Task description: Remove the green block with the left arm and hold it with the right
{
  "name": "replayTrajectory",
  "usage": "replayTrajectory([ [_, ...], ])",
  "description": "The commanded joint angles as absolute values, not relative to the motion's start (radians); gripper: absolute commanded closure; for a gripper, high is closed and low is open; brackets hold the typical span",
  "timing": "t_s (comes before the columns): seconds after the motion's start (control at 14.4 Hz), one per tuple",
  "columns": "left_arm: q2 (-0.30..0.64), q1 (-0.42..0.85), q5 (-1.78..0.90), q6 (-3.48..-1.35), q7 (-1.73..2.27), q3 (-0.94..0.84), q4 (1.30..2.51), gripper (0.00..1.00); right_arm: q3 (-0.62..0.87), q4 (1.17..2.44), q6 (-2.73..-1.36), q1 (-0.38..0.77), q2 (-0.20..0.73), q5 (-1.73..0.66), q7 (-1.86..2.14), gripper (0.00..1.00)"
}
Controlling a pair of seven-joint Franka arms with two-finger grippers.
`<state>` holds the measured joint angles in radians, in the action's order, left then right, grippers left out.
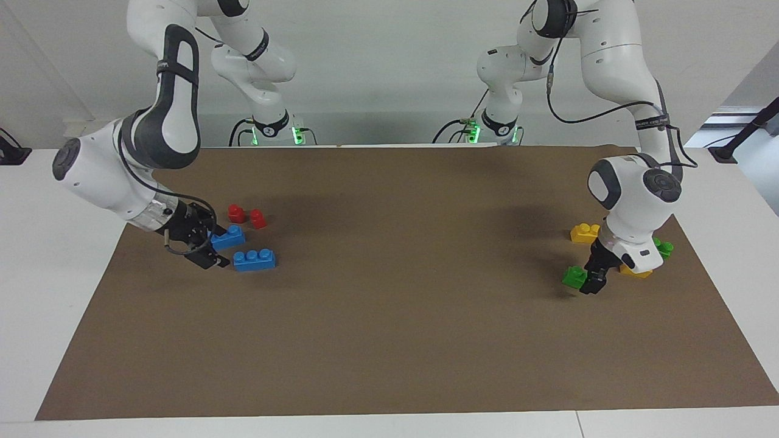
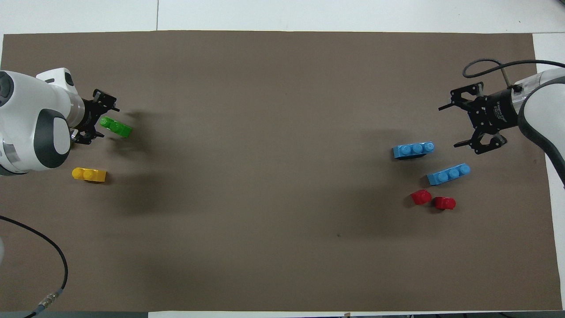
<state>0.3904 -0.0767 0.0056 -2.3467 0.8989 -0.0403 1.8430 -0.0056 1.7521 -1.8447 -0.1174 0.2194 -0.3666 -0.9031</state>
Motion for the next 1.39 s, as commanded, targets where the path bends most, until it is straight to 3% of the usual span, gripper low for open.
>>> replayTrajectory([
  [0.0, 0.353, -0.089, -0.002, -2.309, 0.792, -0.048, 1.812, 0.0, 0.002, 1.68, -1.717, -0.094, 0.175, -0.244, -0.777, 0.0],
  [0.49, 0.174, -0.086, -0.002, -2.146, 0.332, -0.048, 1.799, 0.0, 0.008, 1.675, -1.526, -0.005, -0.032, -0.088, -0.323, 0.0],
  [0.63, 0.155, -0.084, -0.002, -2.047, 0.227, -0.048, 1.74, 0.0, 0.008, 1.683, -1.49, 0.011, -0.069, -0.08, -0.175, 0.0],
  [0.84, 0.138, -0.077, 0.0, -1.867, 0.16, -0.051, 1.628, 0.0, 0.008, 1.687, -1.523, 0.012, -0.077, -0.04, -0.04, 0.0],
  [1.11, 0.037, -0.072, 0.0, -1.705, 0.095, -0.067, 1.618, 0.0, 0.008, 1.686, -1.58, 0.003, -0.051, -0.012, 0.017, 0.0],
  [1.32, 0.025, -0.072, -0.006, -1.582, 0.091, -0.071, 1.574, 0.0, 0.008, 1.675, -1.577, 0.003, -0.046, -0.012, 0.018, 0.0],
])
